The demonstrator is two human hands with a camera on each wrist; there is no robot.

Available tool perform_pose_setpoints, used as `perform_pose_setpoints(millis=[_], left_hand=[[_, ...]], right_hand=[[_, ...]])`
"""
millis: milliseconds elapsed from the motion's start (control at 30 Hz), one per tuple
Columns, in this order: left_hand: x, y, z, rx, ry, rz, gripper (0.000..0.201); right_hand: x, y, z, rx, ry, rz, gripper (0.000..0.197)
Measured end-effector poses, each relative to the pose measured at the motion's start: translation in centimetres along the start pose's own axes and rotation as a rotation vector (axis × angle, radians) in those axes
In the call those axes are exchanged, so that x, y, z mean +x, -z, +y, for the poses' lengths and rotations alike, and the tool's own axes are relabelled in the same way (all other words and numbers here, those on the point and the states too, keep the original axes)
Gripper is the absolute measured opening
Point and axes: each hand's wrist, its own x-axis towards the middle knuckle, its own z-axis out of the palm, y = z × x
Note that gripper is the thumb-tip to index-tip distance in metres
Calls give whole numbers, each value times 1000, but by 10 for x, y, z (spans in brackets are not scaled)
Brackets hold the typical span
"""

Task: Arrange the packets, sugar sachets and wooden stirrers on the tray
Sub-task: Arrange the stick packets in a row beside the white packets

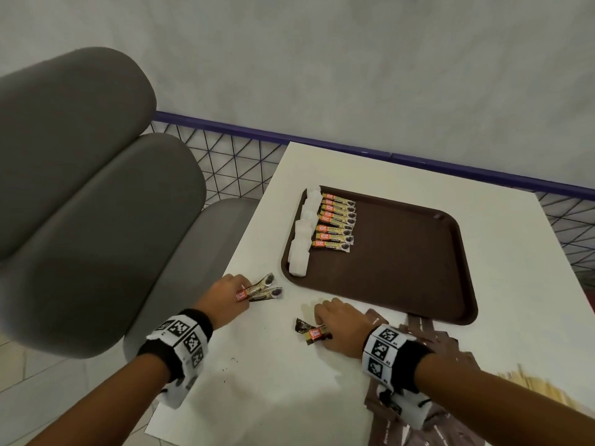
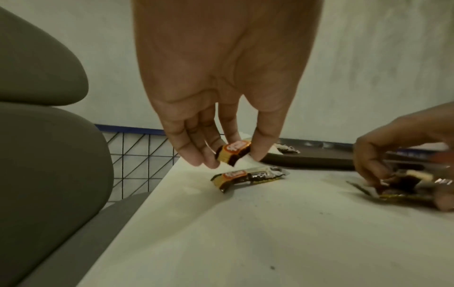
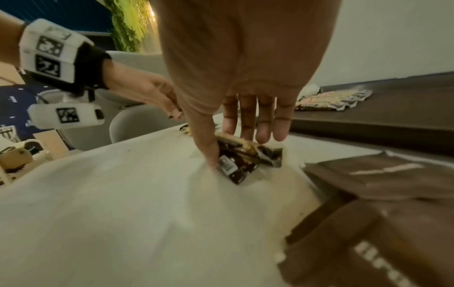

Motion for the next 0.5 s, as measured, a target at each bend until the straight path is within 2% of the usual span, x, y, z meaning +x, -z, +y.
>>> perform_pose_setpoints(millis=[133, 233, 367, 467, 500], left_hand=[[13, -11, 4, 181, -8, -72, 46], [17, -18, 10, 250, -28, -89, 54], [20, -22, 19, 300, -91, -80, 33], [17, -22, 23, 286, -88, -102, 12], [15, -21, 23, 260, -87, -99, 12]], right_hand=[[2, -9, -6, -52, -29, 26, 40], [3, -14, -3, -78, -29, 21, 37], [7, -12, 0, 46, -43, 12, 32], [14, -5, 4, 283, -94, 63, 30], [16, -2, 4, 351, -98, 79, 30]])
